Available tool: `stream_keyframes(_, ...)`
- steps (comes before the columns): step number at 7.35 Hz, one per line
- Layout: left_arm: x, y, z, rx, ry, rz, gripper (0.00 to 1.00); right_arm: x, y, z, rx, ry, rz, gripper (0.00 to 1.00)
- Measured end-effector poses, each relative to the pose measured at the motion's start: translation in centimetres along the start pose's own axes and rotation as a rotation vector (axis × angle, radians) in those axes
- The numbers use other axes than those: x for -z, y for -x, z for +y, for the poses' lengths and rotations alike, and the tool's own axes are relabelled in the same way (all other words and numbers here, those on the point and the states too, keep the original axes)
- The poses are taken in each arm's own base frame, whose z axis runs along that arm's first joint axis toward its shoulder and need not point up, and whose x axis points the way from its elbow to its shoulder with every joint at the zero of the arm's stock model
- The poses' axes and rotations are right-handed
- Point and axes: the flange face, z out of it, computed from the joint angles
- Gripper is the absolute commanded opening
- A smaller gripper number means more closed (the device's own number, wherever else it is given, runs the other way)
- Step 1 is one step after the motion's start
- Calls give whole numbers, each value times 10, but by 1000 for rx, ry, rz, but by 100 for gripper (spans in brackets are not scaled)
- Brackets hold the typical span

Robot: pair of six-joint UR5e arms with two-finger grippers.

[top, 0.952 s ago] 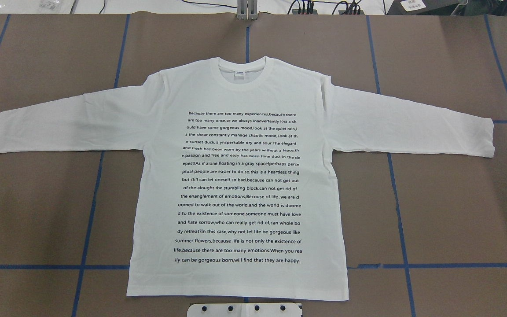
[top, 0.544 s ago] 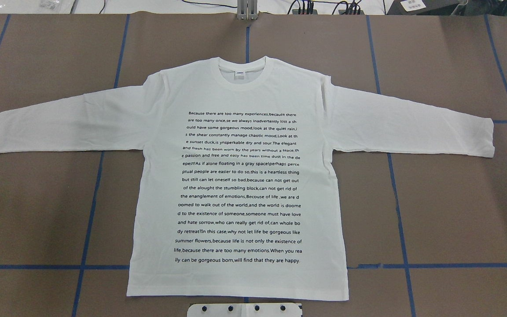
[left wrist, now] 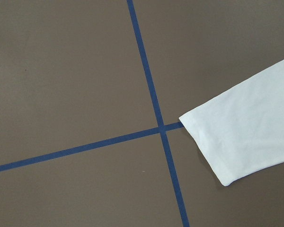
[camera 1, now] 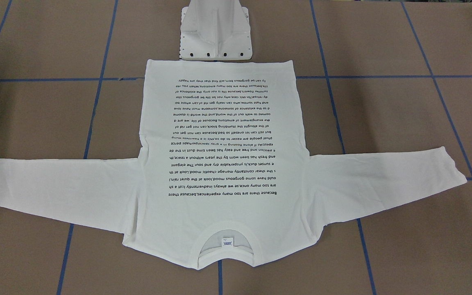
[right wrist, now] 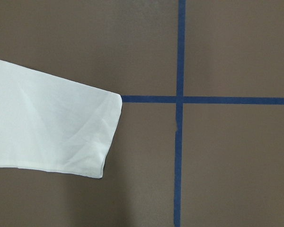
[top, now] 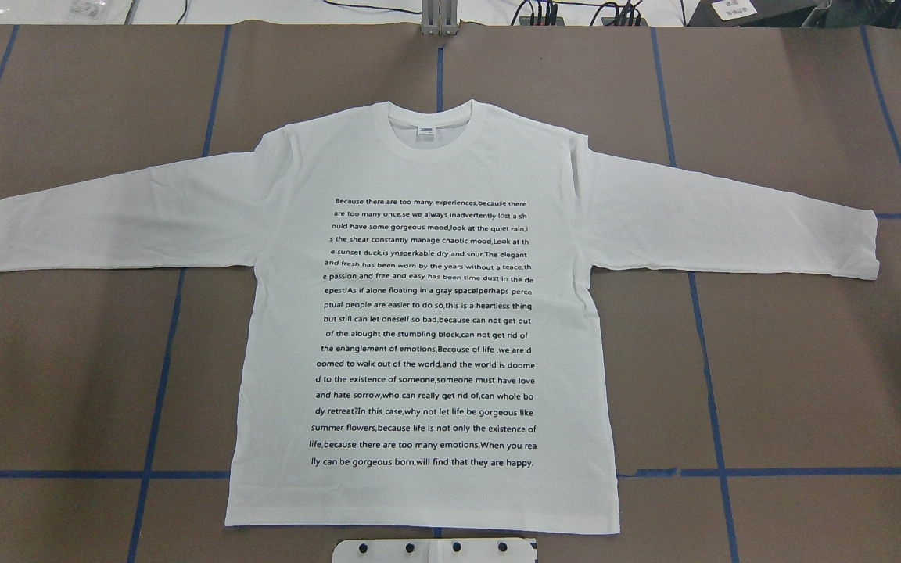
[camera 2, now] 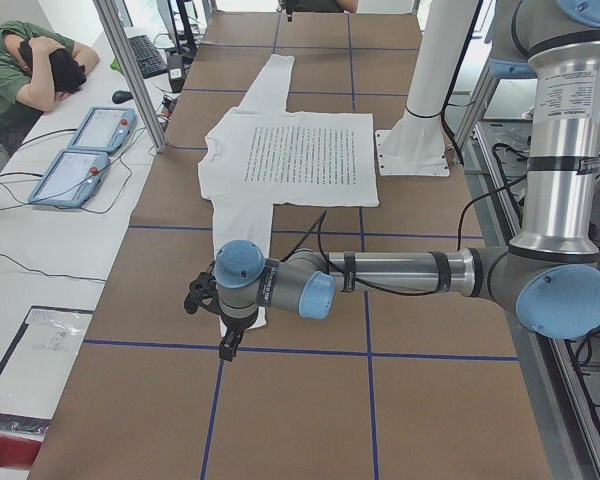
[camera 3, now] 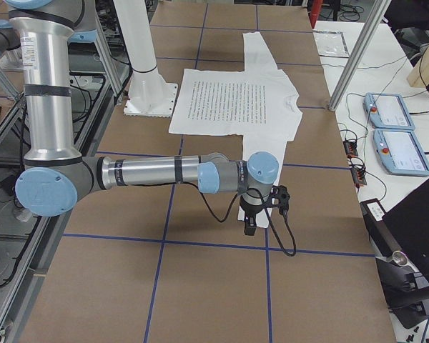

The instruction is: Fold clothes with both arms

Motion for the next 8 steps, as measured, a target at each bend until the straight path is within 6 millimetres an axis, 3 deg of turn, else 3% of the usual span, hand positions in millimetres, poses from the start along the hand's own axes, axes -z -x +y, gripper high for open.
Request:
stream_keyframes(3, 1, -1, 2, -32, -40, -1, 100, -47, 3, -16, 50, -50, -24, 100)
stream_keyframes(8, 6, -9, -8, 78, -58, 3, 100, -88, 43, -49, 112, -16, -31, 100)
